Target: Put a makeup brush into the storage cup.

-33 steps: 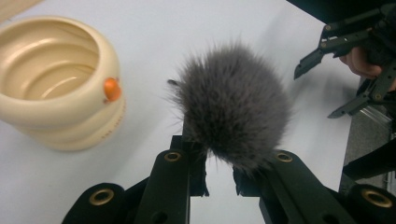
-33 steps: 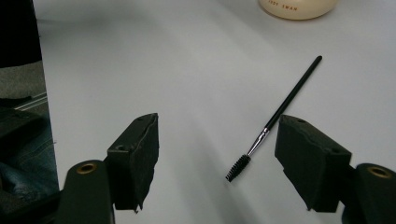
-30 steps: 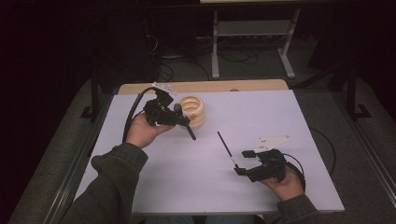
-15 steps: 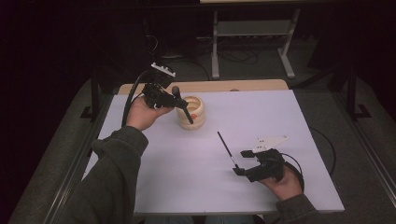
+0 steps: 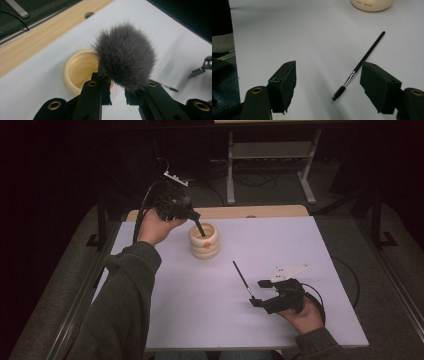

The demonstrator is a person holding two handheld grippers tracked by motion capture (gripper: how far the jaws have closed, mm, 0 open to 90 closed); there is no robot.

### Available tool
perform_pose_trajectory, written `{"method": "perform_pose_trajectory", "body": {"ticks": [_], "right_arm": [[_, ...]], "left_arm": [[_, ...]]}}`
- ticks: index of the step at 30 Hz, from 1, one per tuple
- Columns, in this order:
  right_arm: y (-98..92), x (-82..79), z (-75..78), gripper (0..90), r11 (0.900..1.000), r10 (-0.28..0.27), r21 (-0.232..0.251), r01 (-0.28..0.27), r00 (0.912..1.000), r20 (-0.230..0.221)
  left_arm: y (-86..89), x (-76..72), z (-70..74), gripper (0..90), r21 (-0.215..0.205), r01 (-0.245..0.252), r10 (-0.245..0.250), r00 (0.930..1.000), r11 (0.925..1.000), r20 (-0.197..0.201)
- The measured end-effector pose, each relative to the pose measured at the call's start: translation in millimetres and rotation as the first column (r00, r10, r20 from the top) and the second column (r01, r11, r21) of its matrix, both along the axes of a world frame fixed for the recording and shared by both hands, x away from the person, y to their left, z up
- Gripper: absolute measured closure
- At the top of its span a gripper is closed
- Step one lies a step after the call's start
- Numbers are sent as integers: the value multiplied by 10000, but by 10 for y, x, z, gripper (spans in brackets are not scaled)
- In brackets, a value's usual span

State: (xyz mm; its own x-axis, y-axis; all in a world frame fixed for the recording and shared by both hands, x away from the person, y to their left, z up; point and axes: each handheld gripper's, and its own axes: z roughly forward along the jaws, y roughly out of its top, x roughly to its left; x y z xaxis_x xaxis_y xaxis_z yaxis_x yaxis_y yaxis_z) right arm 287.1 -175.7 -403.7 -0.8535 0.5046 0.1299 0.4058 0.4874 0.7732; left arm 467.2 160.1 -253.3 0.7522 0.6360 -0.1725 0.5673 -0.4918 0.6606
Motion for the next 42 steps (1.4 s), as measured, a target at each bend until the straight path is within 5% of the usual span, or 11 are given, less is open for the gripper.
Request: {"method": "perform_pose_trajectory", "body": {"ticks": [4,26,42], "right_arm": [[-4,4,1,280,10000,24,21,-24,10000,60],[-13,18,8,282,9999,-73,129,72,9999,71],[-16,26,2,283,9999,-95,130,93,9998,156]], "left_arm": [[-18,66,-27,768,252,-140,140,9999,9996,3],[1,213,-263,767,192,-1175,1174,9931,9929,27],[12,185,-381,765,194,-1277,1277,9918,9916,-7]]}}
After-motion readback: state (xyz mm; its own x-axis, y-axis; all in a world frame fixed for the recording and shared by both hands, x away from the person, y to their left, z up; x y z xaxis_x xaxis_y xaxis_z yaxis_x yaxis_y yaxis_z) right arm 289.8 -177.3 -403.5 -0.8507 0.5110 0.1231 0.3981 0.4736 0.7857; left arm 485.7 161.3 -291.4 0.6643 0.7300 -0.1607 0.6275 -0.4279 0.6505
